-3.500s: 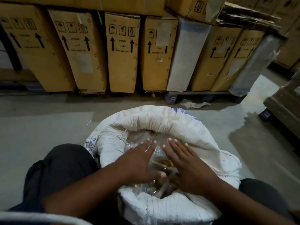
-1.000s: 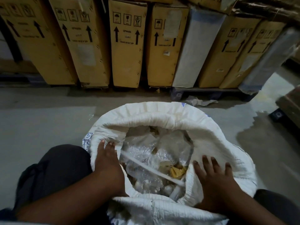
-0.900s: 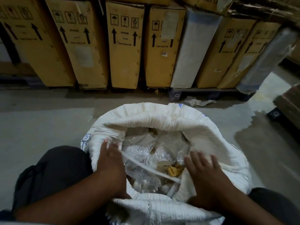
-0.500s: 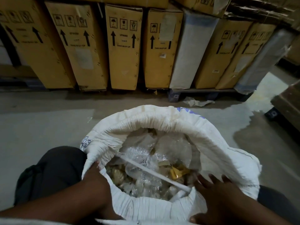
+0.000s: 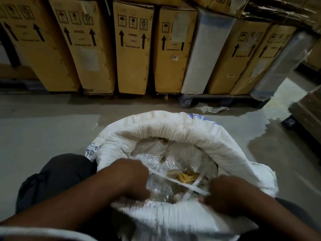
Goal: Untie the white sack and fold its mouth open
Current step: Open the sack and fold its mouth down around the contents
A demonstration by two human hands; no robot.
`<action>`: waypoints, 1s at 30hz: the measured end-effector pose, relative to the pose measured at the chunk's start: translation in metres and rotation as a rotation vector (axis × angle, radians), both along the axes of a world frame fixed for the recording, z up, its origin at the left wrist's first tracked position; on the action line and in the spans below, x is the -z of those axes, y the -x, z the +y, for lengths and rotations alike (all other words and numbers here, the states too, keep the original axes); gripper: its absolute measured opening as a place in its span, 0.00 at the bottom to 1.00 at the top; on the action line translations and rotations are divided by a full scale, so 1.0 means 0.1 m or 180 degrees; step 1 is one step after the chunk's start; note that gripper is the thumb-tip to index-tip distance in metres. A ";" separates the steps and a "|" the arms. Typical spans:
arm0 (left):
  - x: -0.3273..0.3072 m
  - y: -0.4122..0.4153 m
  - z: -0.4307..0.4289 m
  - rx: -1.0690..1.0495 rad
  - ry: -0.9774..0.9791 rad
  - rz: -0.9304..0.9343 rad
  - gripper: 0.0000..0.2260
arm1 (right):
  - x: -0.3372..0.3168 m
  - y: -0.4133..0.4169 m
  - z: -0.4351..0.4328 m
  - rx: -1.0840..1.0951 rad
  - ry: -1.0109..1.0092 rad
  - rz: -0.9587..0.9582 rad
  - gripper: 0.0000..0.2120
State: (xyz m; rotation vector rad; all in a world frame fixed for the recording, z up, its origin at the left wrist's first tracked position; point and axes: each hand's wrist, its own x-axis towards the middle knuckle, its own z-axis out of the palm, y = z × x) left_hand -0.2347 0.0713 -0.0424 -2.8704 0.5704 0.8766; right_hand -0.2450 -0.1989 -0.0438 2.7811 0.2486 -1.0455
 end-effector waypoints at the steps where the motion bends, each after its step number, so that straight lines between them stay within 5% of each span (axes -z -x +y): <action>1: 0.01 -0.09 -0.06 -0.0149 0.0288 -0.0108 0.24 | -0.02 -0.08 0.08 -0.0018 -0.0152 -0.0188 0.25; 6: 0.59 -0.39 0.00 -0.0892 0.1719 -0.0913 0.41 | 0.21 -0.51 0.13 0.0010 -0.1093 -0.1779 0.14; 11: 0.73 -0.55 0.18 -0.1231 0.2213 -0.1446 0.52 | 0.43 -0.91 -0.13 -0.0406 -0.1176 -0.2605 0.42; 15: 0.74 -0.60 0.15 -0.1322 0.1973 -0.1754 0.53 | 0.42 -0.95 -0.19 -0.0221 -0.0873 -0.2771 0.54; 21: 0.77 -0.68 0.23 -0.1572 0.1854 -0.2081 0.55 | 0.37 -0.98 -0.16 -0.0145 -0.0742 -0.3008 0.58; 30: 0.95 -0.44 0.03 -0.0596 0.1662 -0.1674 0.50 | 0.55 -0.93 -0.16 -0.0162 -0.0668 -0.1746 0.59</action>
